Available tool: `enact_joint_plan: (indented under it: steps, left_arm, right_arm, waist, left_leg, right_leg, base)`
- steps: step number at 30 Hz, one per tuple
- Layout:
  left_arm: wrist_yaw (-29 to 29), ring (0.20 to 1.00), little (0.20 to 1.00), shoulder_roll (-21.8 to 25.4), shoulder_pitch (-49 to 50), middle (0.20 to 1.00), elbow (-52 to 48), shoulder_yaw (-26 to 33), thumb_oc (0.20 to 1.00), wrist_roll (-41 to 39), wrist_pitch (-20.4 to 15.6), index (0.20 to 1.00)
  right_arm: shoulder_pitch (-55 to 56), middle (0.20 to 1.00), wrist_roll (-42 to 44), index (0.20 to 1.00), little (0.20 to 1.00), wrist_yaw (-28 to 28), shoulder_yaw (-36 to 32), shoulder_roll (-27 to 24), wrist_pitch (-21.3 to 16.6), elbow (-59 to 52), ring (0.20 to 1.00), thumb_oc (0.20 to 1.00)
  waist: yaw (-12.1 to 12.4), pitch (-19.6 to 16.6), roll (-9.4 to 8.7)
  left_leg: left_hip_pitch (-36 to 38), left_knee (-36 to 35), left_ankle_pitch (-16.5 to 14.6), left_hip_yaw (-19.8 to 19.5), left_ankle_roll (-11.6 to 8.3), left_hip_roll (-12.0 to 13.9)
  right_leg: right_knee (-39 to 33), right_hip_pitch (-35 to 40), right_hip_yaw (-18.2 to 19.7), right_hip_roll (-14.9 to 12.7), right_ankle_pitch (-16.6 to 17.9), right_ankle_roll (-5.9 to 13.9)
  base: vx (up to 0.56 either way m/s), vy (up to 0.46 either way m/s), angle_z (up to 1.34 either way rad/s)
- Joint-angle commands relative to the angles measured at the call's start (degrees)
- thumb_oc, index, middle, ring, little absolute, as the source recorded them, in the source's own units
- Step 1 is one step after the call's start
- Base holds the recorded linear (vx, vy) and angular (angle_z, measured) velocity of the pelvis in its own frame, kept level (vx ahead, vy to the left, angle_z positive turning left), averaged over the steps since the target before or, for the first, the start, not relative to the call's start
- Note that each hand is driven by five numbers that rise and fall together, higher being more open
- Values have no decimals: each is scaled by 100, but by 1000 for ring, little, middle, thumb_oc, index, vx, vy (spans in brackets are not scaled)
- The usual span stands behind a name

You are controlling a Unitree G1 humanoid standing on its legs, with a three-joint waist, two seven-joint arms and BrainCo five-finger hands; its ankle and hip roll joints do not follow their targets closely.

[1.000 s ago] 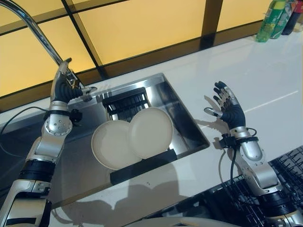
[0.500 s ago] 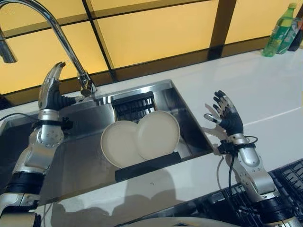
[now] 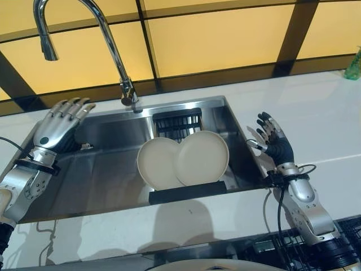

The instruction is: Pick up plates and place into dishwasher.

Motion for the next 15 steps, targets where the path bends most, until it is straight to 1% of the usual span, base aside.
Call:
enact_joint_plan:
  steps: [1,4,8,12,15]
  left_arm:
    - [982,1000,1000,503,-213,1000,113,34,1000,444,-166,1000]
    - [1507,1000,1000,465,-308,1000,227,-276,1000,727,-309,1000]
    - [2102,1000,1000,303,-565,1000,325,-747,1000,955,-294,1000]
    - [2461,1000,1000,111,-929,1000,333,-1234,1000,1198,-320,1000]
    - [2617,1000,1000,-1,-1087,1000,294,-1465,1000,1312,-348,1000]
  right_arm:
    - [-605,1000,209,1000,1000,-31,194,-43,-635,193,1000,1000]
    - [-622,1000,219,1000,1000,-69,268,-88,-680,217,1000,1000]
    - [-681,1000,230,1000,1000,-134,365,-140,-697,248,1000,1000]
    - [-756,1000,246,1000,1000,-134,384,-186,-724,288,1000,1000]
    - [-804,1000,255,1000,1000,-142,388,-208,-719,305,1000,1000]
  waist:
    - [181,-60,29]
    - [142,-33,37]
    - [61,47,41]
    - [-51,157,59]
    - [-122,245,68]
  left_leg:
    - [-93,730,-1008,43,396,-261]
    - [-120,738,-1009,62,404,-275]
    - [-184,778,-1014,95,413,-291]
    - [-281,828,-1025,132,424,-318]
    - [-333,860,-1028,162,431,-333]
  right_leg:
    - [532,-859,54,62,111,-154]
    - [554,-908,78,44,122,-143]
    - [607,-1016,163,19,133,-126]
    - [659,-1181,300,6,154,-106]
    - [687,-1271,404,3,175,-91]
  base:
    - [-3,35,-1]
    - [-2,39,-1]
    - [-10,37,0]
    - [-32,39,-3]
    - [-22,27,-5]
